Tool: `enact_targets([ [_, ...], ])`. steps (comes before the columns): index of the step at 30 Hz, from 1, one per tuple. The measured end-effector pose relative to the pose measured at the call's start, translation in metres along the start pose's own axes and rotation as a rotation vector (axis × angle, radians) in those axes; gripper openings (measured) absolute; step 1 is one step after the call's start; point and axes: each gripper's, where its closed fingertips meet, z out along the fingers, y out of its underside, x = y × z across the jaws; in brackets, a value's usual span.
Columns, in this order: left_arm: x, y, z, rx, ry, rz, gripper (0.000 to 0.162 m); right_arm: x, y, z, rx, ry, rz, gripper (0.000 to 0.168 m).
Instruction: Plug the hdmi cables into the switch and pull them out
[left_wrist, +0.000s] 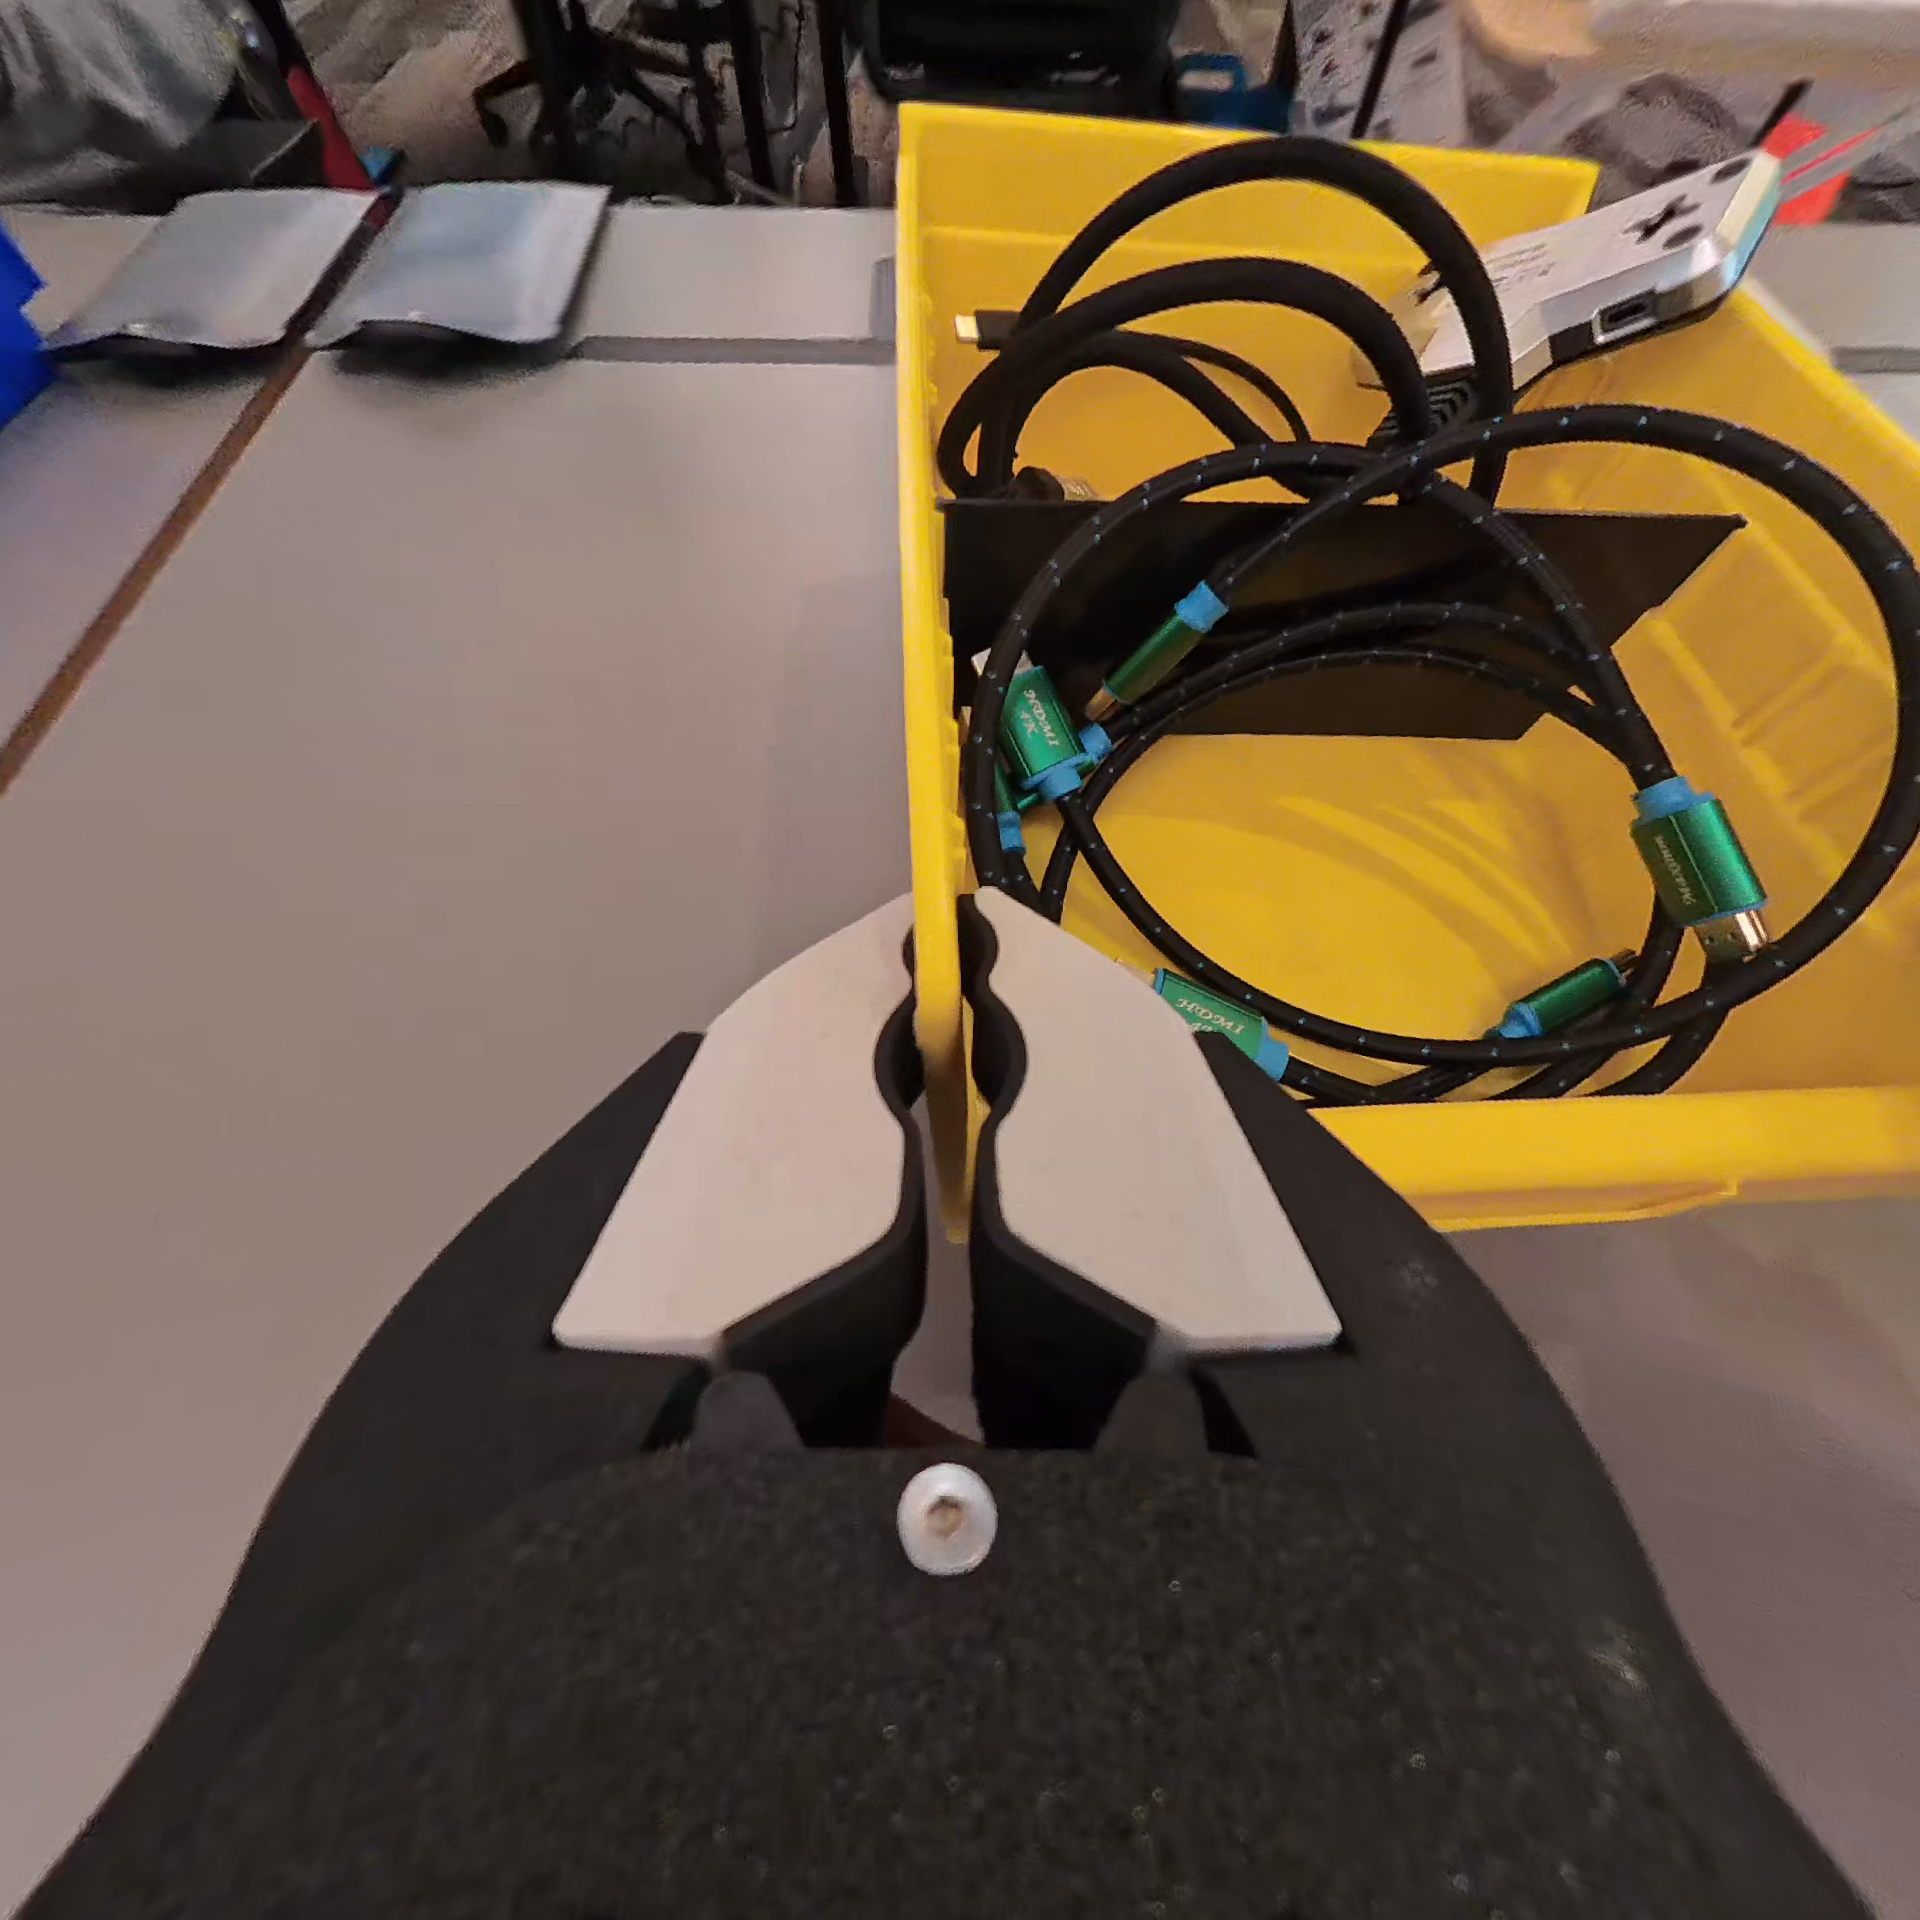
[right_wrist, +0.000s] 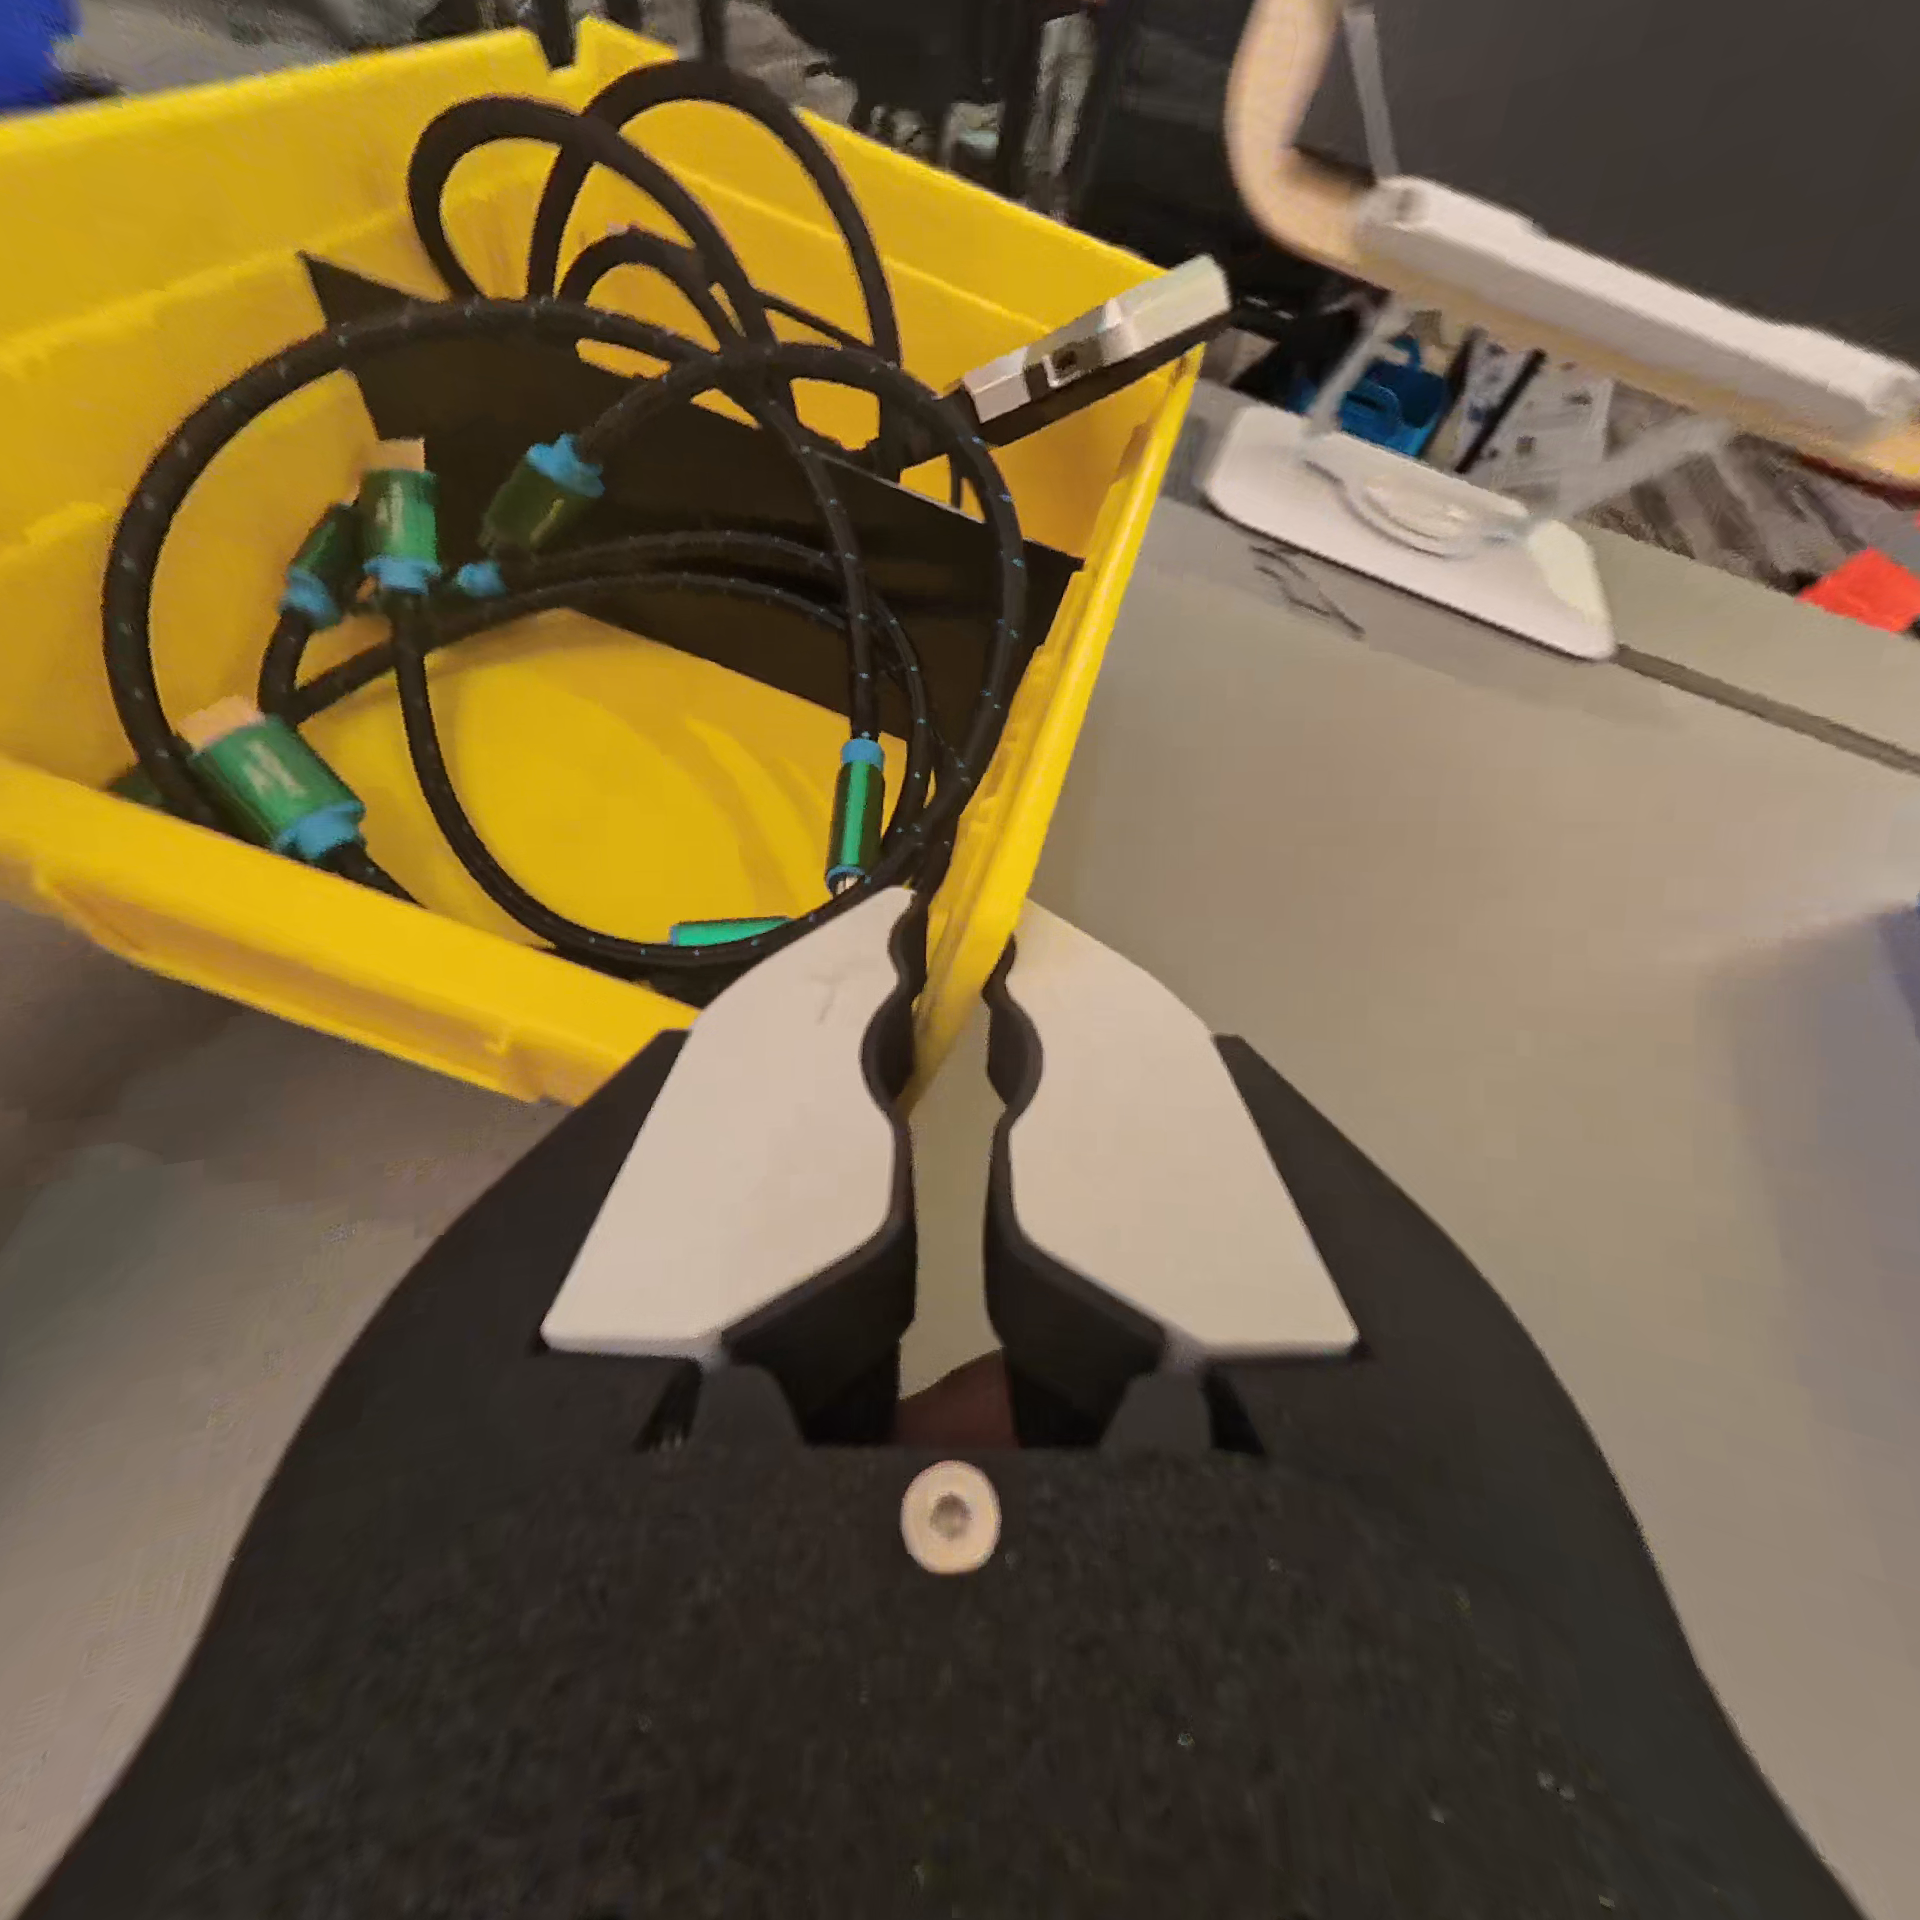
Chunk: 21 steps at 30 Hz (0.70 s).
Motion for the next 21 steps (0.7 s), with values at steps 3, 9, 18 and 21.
enact_targets([
  [3, -0.034, 0.013, 0.009, -0.019, -0.050, -0.066, 0.002, -0.036, 0.000, 0.020, -0.037, -0.060, -0.017, 0.009],
  [9, -0.053, 0.012, 0.007, 0.025, -0.038, -0.183, 0.003, -0.060, -0.006, 0.023, -0.067, -0.205, -0.022, 0.011],
  [18, -0.070, -0.007, -0.035, 0.198, -0.096, -0.307, 0.019, 0.017, 0.057, -0.072, -0.111, -0.537, -0.065, 0.031],
  [21, -0.086, 0.005, -0.029, 0.104, -0.237, -0.163, 0.000, 0.115, 0.075, -0.096, 0.039, -0.365, 0.064, 0.025],
])
